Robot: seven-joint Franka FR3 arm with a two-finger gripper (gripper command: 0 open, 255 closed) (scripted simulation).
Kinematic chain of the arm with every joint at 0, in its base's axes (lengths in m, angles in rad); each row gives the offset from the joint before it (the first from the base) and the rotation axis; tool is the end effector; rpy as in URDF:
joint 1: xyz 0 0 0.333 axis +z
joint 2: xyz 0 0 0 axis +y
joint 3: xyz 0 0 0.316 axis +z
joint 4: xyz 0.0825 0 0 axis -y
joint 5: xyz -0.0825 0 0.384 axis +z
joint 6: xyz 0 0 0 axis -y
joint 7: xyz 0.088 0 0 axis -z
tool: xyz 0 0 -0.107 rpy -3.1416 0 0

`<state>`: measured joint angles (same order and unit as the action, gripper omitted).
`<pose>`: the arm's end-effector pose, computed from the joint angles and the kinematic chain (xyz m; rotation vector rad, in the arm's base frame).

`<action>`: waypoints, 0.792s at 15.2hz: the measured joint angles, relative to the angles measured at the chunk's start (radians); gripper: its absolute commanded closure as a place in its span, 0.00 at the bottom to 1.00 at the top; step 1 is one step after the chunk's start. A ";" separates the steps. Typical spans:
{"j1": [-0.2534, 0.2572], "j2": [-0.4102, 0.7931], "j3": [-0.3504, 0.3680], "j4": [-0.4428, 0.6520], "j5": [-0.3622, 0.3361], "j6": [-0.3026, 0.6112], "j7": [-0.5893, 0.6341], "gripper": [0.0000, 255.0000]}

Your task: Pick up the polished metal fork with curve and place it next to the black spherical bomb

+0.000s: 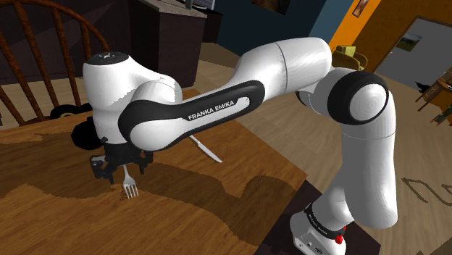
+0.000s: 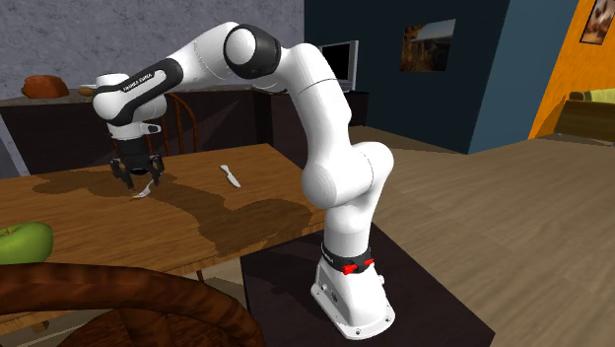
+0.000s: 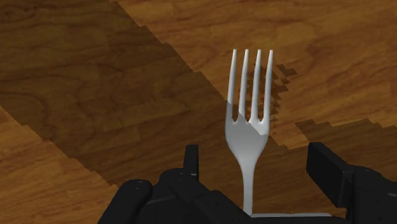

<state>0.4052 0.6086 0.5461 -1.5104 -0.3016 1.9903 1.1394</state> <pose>0.4664 0.5153 0.3438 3.1187 -0.2098 -0.0689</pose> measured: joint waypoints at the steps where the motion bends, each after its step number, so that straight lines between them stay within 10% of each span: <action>1: 0.000 0.000 0.000 0.000 0.000 0.000 0.000 0.00; 12: 0.000 -0.035 0.014 0.076 0.022 -0.105 -0.016 0.00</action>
<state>0.4056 0.5741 0.5600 -1.4344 -0.2792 1.8853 1.1235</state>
